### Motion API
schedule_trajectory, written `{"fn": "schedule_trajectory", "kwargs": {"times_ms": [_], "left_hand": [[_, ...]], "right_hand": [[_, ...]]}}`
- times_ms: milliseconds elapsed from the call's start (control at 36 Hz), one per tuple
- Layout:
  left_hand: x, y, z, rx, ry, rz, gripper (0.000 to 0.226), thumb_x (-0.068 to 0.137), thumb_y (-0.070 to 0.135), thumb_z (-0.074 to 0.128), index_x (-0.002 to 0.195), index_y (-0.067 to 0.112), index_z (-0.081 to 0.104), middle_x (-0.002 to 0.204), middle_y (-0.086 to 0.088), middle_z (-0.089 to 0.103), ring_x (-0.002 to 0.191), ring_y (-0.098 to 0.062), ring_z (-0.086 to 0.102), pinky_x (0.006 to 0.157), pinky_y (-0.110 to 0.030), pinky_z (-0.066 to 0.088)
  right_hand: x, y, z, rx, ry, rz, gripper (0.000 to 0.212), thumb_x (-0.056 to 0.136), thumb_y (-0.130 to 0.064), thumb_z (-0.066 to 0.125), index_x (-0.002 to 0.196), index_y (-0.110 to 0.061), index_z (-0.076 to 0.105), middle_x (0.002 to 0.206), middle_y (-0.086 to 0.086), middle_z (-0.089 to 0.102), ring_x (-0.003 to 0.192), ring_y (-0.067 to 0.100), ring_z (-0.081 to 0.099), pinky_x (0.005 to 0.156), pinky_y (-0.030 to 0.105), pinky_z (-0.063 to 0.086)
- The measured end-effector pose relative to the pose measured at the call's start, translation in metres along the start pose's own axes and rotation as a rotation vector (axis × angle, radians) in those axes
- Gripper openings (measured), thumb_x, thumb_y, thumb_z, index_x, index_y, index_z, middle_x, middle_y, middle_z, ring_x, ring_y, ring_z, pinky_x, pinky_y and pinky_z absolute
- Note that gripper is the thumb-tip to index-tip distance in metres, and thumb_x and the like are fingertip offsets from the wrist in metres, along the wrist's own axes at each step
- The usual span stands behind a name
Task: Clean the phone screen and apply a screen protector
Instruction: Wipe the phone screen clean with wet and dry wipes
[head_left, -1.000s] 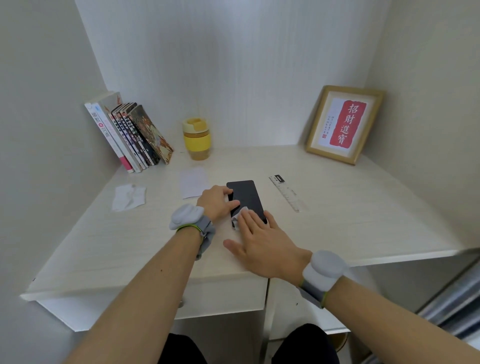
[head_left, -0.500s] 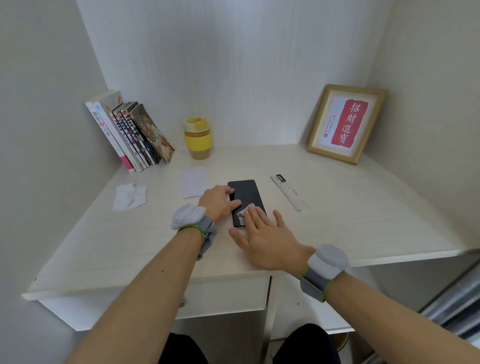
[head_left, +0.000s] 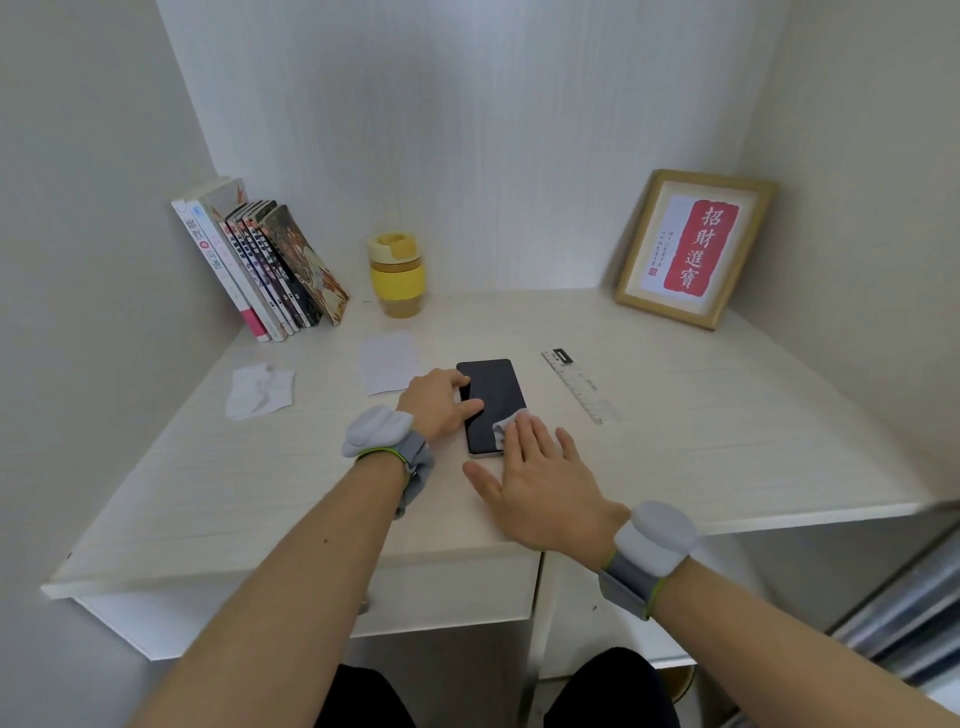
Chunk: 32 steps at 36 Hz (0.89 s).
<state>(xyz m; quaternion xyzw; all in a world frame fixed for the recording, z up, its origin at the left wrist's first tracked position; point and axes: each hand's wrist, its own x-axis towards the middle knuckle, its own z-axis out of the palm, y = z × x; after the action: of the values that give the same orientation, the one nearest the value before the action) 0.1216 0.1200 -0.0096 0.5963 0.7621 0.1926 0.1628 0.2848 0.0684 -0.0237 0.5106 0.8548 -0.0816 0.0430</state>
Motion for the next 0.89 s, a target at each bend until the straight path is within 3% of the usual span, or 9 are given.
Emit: {"fn": "schedule_trajectory", "kwargs": {"times_ms": [167,278,556,667,889], "left_hand": [[-0.001,-0.001,0.000,-0.003,-0.005,0.016,0.051,0.091,0.038,0.059,0.137,0.018,0.049,0.143,-0.003,0.050,0.132,-0.027,0.045,0.106,-0.034,0.037],[-0.001,-0.002,0.000,-0.019,-0.003,0.013,0.049,0.091,0.036,0.060,0.136,0.019,0.050,0.142,-0.003,0.051,0.131,-0.026,0.045,0.105,-0.032,0.037],[0.000,-0.003,0.002,-0.044,0.013,0.023,0.044,0.094,0.035,0.055,0.134,0.017,0.053,0.142,-0.002,0.052,0.130,-0.025,0.046,0.105,-0.032,0.037],[0.005,-0.002,0.000,-0.048,0.022,-0.007,0.035,0.097,0.031,0.048,0.128,0.018,0.059,0.135,-0.003,0.058,0.125,-0.027,0.051,0.103,-0.034,0.041],[0.004,-0.002,0.003,-0.037,0.052,0.008,0.032,0.100,0.024,0.039,0.122,0.017,0.062,0.129,-0.004,0.062,0.118,-0.029,0.055,0.100,-0.036,0.044]], "right_hand": [[0.039,0.004,-0.008,0.054,0.021,-0.004,0.079,0.099,-0.061,0.011,0.157,-0.008,0.003,0.164,0.007,-0.003,0.151,0.015,-0.007,0.121,0.042,-0.003],[0.057,0.009,-0.014,0.099,-0.033,-0.020,0.082,0.098,-0.062,0.011,0.156,-0.005,-0.002,0.164,0.009,-0.008,0.150,0.018,-0.010,0.121,0.041,-0.004],[0.019,0.007,-0.002,-0.026,0.017,-0.171,0.088,0.090,-0.067,0.002,0.157,-0.008,-0.001,0.164,0.006,-0.007,0.151,0.014,-0.009,0.122,0.041,-0.005],[0.015,-0.001,-0.006,-0.045,-0.005,-0.232,0.081,0.097,-0.063,0.006,0.156,-0.008,-0.001,0.164,0.004,-0.008,0.150,0.012,-0.010,0.121,0.043,-0.007],[0.040,-0.009,-0.008,-0.020,-0.020,-0.193,0.080,0.098,-0.061,0.006,0.156,-0.006,0.000,0.164,0.007,-0.006,0.151,0.016,-0.007,0.120,0.047,-0.006]]}}
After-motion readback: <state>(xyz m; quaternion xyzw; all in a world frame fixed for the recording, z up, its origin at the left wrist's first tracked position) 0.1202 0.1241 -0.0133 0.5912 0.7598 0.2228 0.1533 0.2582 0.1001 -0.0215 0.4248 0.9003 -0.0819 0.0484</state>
